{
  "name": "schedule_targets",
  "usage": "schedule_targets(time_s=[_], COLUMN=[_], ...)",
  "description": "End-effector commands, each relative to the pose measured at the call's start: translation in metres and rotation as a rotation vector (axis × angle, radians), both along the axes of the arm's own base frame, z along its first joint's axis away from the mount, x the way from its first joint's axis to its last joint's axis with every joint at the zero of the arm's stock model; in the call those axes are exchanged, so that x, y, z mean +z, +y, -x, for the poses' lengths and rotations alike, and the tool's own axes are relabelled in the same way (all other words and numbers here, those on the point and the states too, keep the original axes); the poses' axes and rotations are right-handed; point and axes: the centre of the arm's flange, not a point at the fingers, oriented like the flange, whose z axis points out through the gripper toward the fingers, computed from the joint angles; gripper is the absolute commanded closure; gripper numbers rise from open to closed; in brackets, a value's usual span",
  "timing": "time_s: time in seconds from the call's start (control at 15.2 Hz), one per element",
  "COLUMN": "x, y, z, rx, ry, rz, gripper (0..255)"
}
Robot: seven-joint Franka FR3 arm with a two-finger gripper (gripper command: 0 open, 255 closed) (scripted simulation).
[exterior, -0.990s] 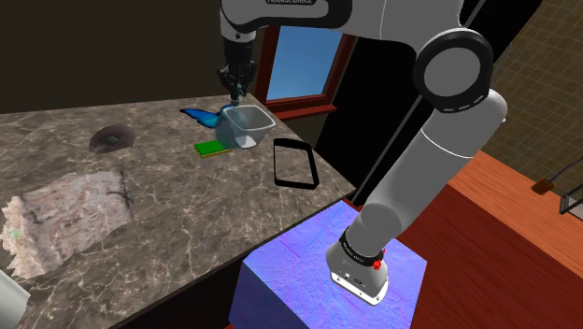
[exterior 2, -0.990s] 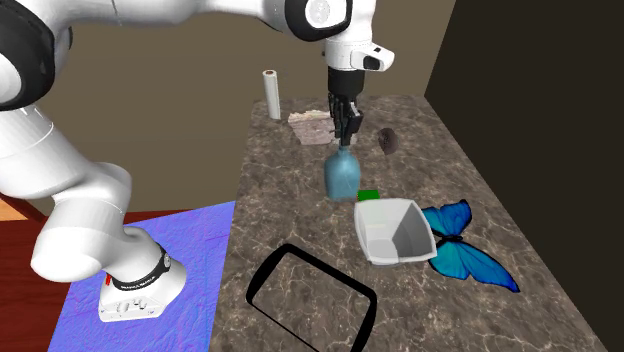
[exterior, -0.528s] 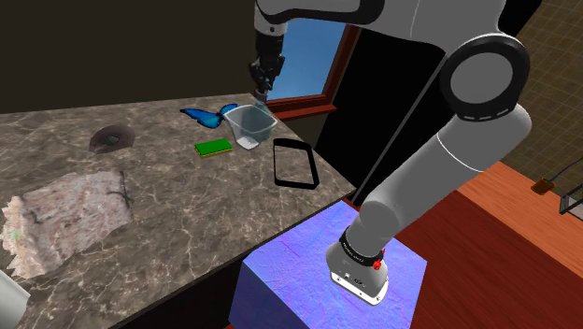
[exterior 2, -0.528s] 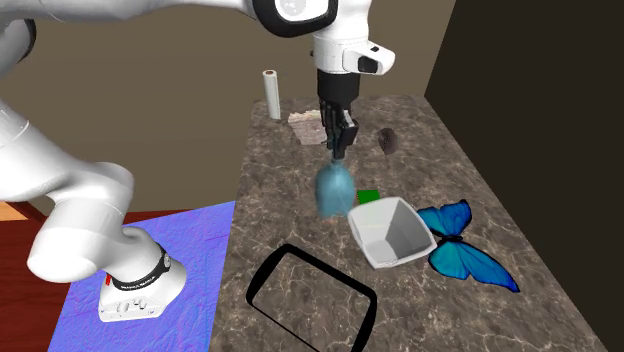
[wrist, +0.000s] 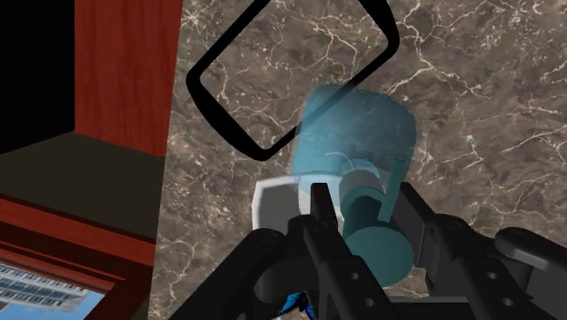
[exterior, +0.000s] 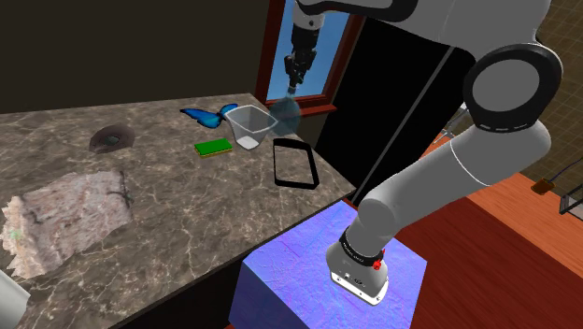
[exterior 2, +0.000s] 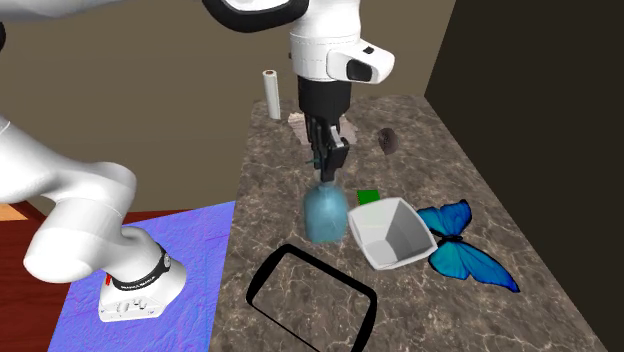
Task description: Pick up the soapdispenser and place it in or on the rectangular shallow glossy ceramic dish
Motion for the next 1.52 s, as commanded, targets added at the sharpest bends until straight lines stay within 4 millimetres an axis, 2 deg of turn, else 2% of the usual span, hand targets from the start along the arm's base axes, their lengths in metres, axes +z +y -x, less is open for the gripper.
schedule_targets(time_s=[0.0,0.4,0.46,1.45], x=[0.006,0.030,0.031,-0.048], y=[-0.020,-0.083,-0.085,-0.085], z=[0.015,0.057,0.058,0.058], rx=[0.002,0.002,0.002,0.002], ry=[0.000,0.000,0.000,0.000], rz=[0.000,0.000,0.000,0.000], gripper=[255,255,255,255])
